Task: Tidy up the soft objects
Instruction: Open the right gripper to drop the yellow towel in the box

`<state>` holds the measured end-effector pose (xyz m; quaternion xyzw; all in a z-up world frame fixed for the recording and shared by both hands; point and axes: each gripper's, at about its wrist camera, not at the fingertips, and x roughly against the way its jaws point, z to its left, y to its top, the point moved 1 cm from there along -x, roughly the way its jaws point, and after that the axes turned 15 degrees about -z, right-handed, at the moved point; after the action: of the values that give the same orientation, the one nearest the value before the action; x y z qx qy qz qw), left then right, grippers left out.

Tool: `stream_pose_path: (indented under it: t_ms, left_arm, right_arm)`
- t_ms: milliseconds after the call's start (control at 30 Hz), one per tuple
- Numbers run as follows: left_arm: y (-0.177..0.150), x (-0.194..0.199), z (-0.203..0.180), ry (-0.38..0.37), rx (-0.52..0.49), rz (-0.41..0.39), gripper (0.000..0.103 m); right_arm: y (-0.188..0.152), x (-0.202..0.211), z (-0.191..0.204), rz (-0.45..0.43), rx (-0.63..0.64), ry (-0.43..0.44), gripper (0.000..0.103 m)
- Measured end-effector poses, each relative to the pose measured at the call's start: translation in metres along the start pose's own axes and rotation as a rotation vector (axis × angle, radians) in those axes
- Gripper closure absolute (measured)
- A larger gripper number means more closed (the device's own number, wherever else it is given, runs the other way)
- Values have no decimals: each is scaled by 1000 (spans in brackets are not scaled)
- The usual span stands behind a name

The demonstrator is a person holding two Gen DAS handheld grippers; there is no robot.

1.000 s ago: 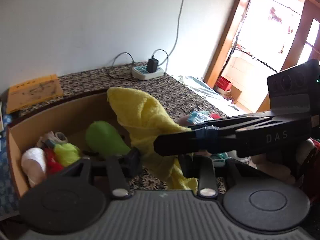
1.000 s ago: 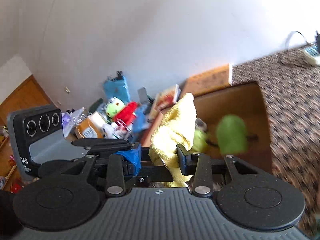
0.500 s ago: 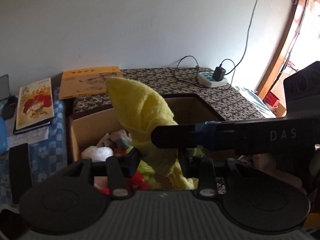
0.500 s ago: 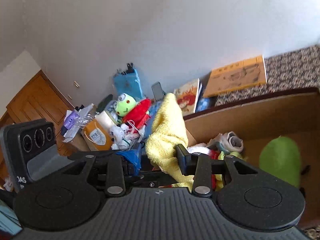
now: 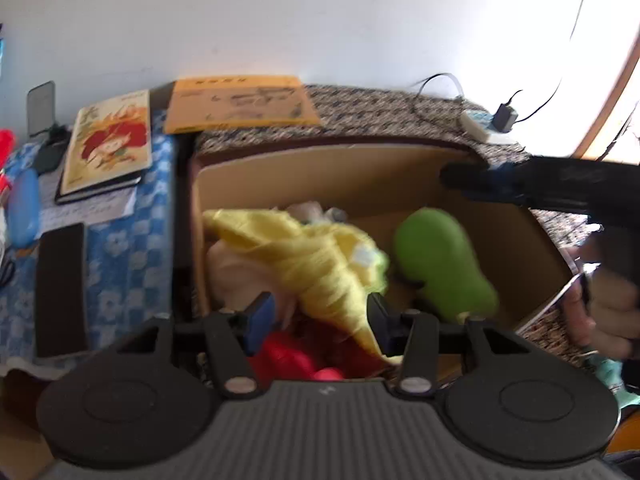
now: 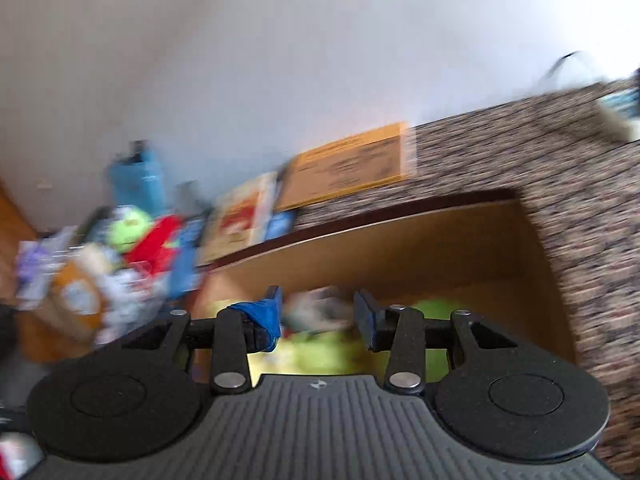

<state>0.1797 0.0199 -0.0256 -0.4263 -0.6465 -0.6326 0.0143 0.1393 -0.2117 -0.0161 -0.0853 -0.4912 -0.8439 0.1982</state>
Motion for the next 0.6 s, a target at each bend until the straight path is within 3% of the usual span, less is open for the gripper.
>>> stream_pose_path:
  t_ms: [100,167,333,467,600]
  left_arm:
    - [8,1,-17,-59,-20,-23,56]
    - [11,-5,-30,-100,-30,-26,56]
    - [17,-32,-61,-210,-28,17,56]
    - [33,-66,-89,-301,12,44,56]
    - [37,-107,-122,-320,35,102,56]
  right_arm:
    - [5,2,-12,-15,64,-137,79]
    - [6,4,-17,-20,98,-177,79]
    - [7,13,-32,-24,35,-224,78]
    - [15,28,-46,-71,-110,-182,78]
    - [24,47,-53,-148,-126,-208,78]
